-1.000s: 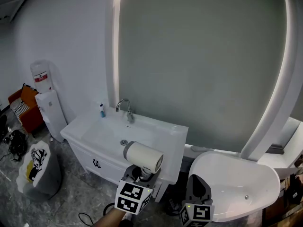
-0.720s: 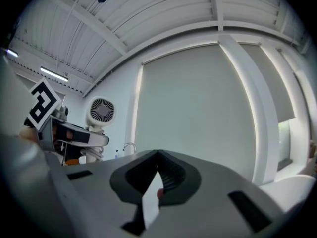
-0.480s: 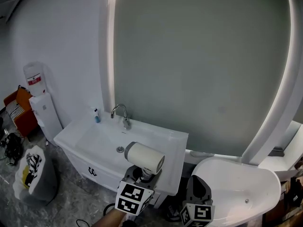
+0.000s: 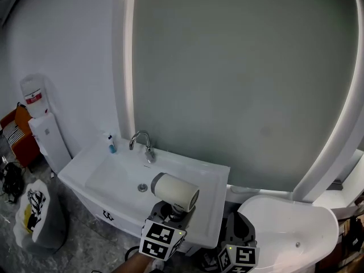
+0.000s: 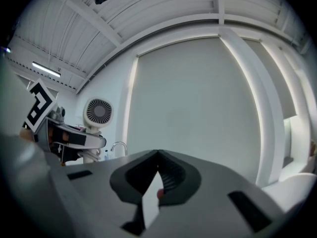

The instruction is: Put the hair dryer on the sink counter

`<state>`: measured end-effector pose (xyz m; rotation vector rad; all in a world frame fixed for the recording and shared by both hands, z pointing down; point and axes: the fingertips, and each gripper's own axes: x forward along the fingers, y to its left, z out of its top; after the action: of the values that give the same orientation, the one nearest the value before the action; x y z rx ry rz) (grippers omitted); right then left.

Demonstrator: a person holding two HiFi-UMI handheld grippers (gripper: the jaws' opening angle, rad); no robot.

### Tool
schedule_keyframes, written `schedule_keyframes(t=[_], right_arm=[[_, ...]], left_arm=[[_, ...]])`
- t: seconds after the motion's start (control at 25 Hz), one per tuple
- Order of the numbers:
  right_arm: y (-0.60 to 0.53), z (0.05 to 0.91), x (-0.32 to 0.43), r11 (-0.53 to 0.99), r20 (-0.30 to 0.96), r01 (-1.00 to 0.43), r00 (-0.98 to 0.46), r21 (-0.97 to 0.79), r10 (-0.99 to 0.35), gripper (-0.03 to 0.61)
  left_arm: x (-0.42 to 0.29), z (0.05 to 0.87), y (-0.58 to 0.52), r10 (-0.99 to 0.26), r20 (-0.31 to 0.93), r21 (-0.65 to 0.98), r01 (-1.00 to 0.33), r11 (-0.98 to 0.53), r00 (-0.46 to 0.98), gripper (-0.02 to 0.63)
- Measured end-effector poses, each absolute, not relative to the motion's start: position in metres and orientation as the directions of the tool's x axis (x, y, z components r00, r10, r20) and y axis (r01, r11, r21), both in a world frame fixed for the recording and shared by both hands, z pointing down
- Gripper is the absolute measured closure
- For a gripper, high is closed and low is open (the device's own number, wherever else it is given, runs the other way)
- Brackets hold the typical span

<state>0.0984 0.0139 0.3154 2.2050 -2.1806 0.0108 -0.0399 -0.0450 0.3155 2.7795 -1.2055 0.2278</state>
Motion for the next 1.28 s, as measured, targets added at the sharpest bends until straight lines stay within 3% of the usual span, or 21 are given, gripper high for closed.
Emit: schedule_keyframes(t=[0.84,1.28], right_arm=[[-0.095,0.311,0.09,-0.145,0.065,-0.989,0.146,0.021,-0.987,0.557],[-0.113,0.305,0.113,-0.094,0.058,-0.995,0.096,0.028,-0.994,0.557]], left_arm=[[-0.045,0.312,-0.17,-0.636,0.202,0.052,-0.657,-0.752,0.745,0.418],[-0.026,0.31,-0.183,-0.674,0.197,0.066,-0.695,-0.716,0.712,0.418]])
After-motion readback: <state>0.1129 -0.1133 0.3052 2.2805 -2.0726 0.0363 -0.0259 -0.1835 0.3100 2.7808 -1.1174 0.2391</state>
